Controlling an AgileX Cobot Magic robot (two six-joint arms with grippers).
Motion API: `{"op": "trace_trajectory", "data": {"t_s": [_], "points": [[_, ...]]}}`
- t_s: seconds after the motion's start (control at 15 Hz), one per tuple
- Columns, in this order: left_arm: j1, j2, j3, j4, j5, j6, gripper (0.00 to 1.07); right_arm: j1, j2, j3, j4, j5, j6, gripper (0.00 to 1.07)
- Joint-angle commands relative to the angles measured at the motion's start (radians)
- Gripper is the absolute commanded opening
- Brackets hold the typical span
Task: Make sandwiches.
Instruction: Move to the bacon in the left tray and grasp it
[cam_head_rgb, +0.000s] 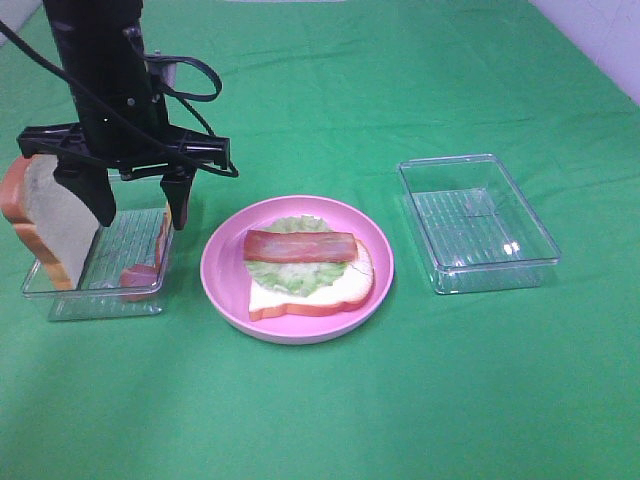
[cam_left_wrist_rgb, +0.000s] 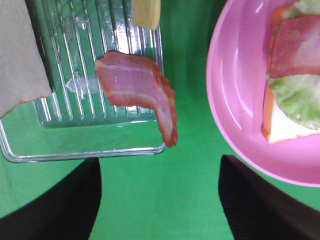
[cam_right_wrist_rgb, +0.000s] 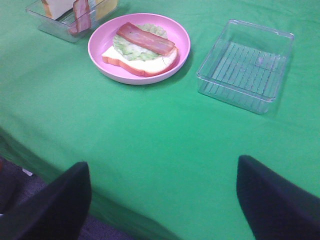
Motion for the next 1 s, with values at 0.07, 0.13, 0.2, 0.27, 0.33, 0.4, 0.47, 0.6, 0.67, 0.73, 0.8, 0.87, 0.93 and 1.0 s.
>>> {"op": "trace_trajectory", "data": {"t_s": [0.07,0.13,0.2,0.27,0.33,0.4,0.47,0.6,0.67,0.73,0.8,0.87,0.93,1.0], "points": [[-0.003,0.012,-0.005,0.009,-0.015,-0.021,0.64,-0.001,-0.009,0.004,0.002,-0.011,-0.007,0.76],[-0.003,0.02,-0.005,0.009,-0.028,-0.027,0.63,-0.001,-0.009,0.004,0.002,-0.011,-0.007,0.76],[-0.003,0.039,-0.005,0.008,-0.044,-0.027,0.61,-0.001,-0.009,0.004,0.002,-0.011,-0.007,0.76],[-0.003,0.051,-0.005,0.01,-0.057,-0.027,0.6,-0.001,-0.009,0.004,0.002,-0.011,-0.007,0.76],[-0.003,0.059,-0.005,0.01,-0.057,-0.027,0.6,-0.001,-0.009,0.004,0.002,-0.011,-0.007,0.76],[-0.003,0.07,-0.005,0.009,-0.062,-0.027,0.6,-0.001,-0.009,0.004,0.002,-0.011,-0.007,0.76],[-0.003,0.081,-0.005,0.008,-0.068,-0.027,0.6,-0.001,-0.009,0.004,0.002,-0.011,-0.007,0.76],[-0.003,0.093,-0.005,0.009,-0.072,-0.026,0.6,-0.001,-0.009,0.004,0.002,-0.011,-0.007,0.76],[-0.003,0.092,-0.005,0.01,-0.079,-0.026,0.6,-0.001,-0.009,0.004,0.002,-0.011,-0.007,0.76],[-0.003,0.092,-0.005,0.01,-0.1,-0.026,0.55,-0.001,-0.009,0.004,0.002,-0.011,-0.007,0.76],[-0.003,0.092,-0.005,0.01,-0.1,-0.026,0.55,-0.001,-0.009,0.004,0.002,-0.011,-0.007,0.76],[-0.003,0.092,-0.005,0.01,-0.105,-0.026,0.49,-0.001,-0.009,0.004,0.002,-0.011,-0.007,0.76],[-0.003,0.092,-0.005,0.01,-0.108,-0.026,0.41,-0.001,-0.009,0.004,0.002,-0.011,-0.007,0.76],[-0.003,0.092,-0.005,0.01,-0.108,-0.026,0.35,-0.001,-0.009,0.004,0.002,-0.011,-0.007,0.76]]}}
